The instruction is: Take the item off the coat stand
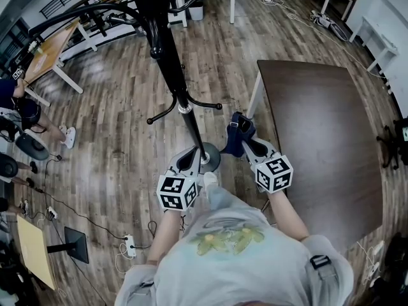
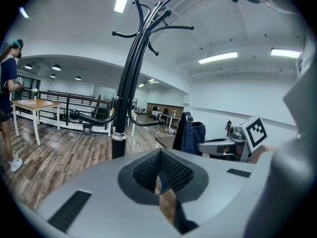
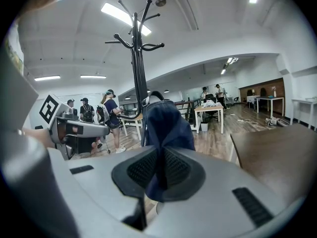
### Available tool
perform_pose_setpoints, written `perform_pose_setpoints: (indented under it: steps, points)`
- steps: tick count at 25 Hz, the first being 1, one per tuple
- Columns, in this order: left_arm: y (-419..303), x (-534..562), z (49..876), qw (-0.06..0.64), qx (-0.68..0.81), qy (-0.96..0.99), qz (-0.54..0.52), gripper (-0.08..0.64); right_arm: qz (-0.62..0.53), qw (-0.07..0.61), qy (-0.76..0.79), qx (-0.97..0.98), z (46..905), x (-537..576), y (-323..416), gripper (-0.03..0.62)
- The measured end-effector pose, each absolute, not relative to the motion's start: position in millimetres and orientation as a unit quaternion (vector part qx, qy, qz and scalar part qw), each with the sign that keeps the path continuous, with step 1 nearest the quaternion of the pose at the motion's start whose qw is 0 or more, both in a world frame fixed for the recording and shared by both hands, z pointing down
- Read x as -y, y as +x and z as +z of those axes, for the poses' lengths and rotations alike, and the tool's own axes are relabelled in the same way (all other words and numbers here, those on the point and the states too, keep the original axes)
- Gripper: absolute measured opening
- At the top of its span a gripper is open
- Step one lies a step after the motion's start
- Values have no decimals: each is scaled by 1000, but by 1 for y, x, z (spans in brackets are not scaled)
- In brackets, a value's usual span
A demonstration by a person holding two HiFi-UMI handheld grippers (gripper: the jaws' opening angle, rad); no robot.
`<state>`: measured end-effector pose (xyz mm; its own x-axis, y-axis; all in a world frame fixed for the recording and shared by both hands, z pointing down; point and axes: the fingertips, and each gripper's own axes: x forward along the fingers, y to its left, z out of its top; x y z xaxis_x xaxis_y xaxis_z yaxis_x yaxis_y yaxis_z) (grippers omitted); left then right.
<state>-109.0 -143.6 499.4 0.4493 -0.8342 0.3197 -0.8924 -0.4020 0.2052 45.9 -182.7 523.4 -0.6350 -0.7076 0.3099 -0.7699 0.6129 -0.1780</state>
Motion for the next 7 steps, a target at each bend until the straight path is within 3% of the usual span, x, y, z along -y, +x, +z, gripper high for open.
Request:
perform_pose_setpoints:
  steps: [7]
  points:
    - [-110,143,499,175,518,833,83,15,149,107,416,891,525,181,45,26]
